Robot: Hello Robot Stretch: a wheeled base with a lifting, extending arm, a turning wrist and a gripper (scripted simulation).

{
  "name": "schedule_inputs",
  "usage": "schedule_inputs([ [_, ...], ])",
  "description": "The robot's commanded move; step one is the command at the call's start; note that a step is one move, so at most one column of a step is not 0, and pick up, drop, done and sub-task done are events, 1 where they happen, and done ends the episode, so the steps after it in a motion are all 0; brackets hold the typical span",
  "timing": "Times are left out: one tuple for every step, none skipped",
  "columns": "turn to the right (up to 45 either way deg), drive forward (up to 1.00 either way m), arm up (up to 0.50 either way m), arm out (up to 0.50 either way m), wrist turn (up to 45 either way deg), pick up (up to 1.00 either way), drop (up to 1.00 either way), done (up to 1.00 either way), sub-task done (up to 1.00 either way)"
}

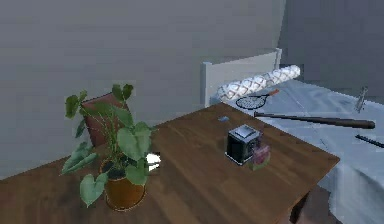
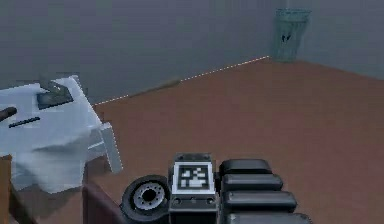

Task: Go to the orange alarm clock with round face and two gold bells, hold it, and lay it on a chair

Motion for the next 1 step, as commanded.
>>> schedule_inputs([
  [45.0,0.00,0.00,0.00,0.0,0.00,0.00,0.00,0.00],
])
